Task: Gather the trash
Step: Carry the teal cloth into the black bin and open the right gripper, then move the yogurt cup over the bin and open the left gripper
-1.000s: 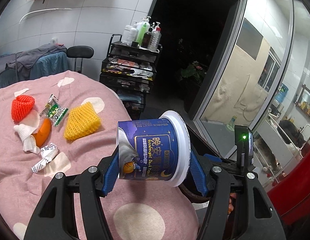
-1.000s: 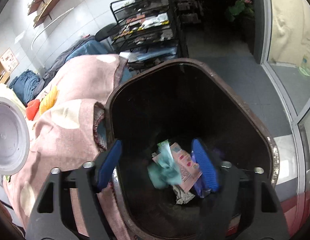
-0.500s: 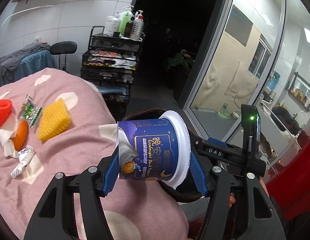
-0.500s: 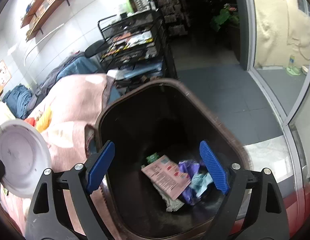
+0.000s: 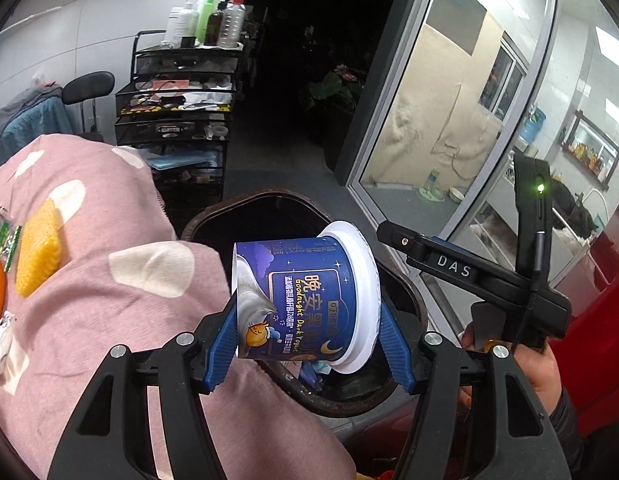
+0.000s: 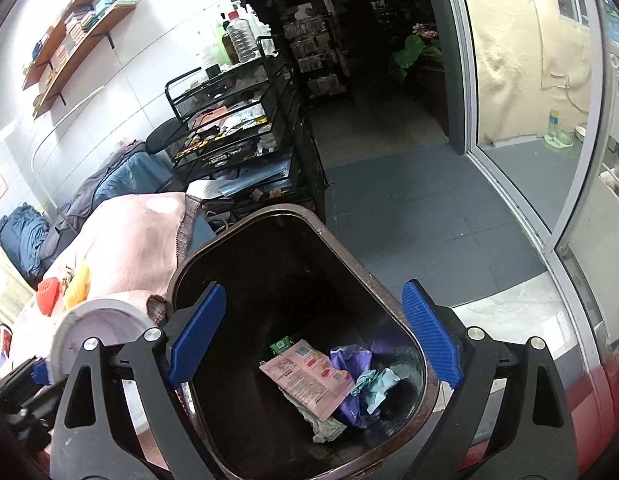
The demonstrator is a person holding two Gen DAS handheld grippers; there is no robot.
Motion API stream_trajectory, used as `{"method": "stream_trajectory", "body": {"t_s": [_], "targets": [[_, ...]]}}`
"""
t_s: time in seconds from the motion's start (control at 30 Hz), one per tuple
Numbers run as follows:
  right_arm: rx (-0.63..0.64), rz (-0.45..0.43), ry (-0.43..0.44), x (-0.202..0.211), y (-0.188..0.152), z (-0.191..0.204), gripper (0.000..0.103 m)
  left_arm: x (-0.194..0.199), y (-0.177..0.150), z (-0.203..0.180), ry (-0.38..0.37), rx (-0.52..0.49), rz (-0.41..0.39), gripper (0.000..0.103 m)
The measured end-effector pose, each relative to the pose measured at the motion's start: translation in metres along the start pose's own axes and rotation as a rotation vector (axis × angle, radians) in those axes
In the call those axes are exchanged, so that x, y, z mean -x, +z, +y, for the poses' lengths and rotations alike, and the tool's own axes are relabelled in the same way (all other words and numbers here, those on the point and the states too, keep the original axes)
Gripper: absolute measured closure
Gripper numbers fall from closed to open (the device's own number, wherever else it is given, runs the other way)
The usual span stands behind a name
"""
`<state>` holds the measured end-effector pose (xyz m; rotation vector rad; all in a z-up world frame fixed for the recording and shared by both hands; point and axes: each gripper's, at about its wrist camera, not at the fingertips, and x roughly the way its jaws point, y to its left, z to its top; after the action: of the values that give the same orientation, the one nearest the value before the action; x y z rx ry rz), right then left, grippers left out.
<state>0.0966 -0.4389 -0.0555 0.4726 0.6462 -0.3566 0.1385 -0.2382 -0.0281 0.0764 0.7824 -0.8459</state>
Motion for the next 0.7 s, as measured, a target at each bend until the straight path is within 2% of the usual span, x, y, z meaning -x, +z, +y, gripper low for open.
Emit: {"method": "stream_trajectory", "body": {"t_s": [0.3,0.4,0.47,0.7], "targets": [[-0.012,-0.011,-0.01,0.002,0.003,-0.008,0.014,-0.026,-0.002,-0.016,0.014,-0.065,0.079,0.04],[-0.02,-0.014,-0.014,0.004,0.003,-0.012,0.014,-0.031,-0.003,-0.016,0.007,-0.068,0.099,0.034],[-0.022,-0.018,-0.019,0.004,0.004,-0.014,0.013,-0.031,-0.004,-0.015,0.012,-0.071,0.099,0.025],[-0.022,-0.011,-0.022,0.002,0.004,-0.014,0.009,-0.023,-0.006,-0.014,0.009,-0.066,0.07,0.013]]}}
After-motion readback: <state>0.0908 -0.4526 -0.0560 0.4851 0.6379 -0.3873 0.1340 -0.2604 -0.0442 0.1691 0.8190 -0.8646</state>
